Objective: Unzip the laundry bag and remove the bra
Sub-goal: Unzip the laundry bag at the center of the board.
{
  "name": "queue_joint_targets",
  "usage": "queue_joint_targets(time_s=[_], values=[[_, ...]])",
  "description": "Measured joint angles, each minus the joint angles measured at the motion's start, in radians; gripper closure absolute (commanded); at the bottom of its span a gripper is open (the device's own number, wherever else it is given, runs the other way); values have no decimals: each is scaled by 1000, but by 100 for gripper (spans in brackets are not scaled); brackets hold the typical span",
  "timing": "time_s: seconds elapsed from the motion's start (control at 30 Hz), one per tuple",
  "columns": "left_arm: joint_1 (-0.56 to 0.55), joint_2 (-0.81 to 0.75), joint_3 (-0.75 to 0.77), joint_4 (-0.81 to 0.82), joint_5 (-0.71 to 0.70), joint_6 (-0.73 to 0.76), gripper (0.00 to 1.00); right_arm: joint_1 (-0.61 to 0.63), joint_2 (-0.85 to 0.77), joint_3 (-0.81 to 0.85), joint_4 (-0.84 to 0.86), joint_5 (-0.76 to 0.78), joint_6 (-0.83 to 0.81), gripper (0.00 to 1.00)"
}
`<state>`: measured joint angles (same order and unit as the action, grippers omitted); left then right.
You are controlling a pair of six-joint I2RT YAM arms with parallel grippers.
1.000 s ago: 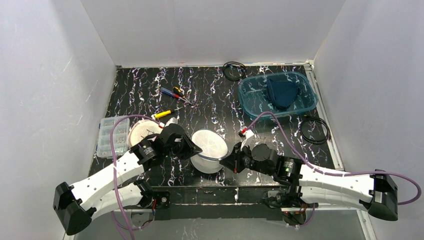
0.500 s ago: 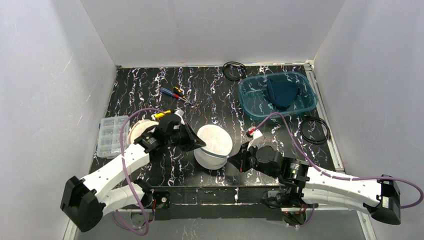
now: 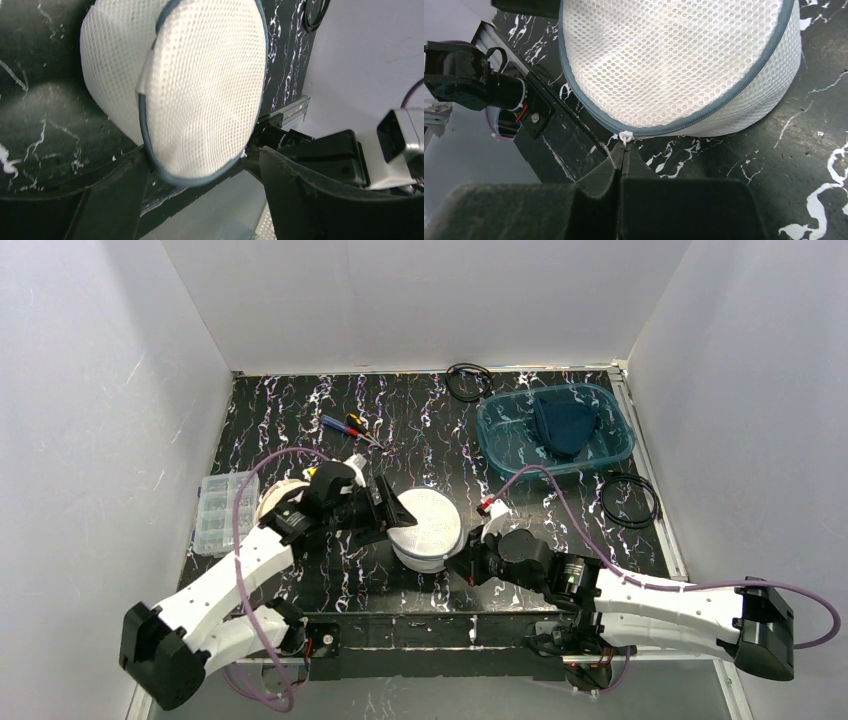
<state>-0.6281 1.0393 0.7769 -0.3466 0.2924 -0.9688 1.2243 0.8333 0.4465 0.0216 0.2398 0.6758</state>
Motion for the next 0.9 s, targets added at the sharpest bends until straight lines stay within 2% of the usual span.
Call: queue_joint_targets(time_s=[0.27, 0.43, 0.63, 0.8, 0.9], values=[[-9, -246, -8, -187, -42, -68, 21, 0, 74, 1, 92, -41, 6, 99], [-65, -352, -60, -235, -62, -159, 20, 0, 140, 13, 141, -71, 10, 99], [-197, -296, -82, -218, -114, -249, 22, 0, 201, 38, 200, -109, 18, 99], [-207, -211, -82, -152, -156, -296, 23, 1, 209, 42, 223, -135, 24, 99], [-207, -165, -82, -120, -182, -313, 27, 2, 209, 42, 224, -146, 24, 99]])
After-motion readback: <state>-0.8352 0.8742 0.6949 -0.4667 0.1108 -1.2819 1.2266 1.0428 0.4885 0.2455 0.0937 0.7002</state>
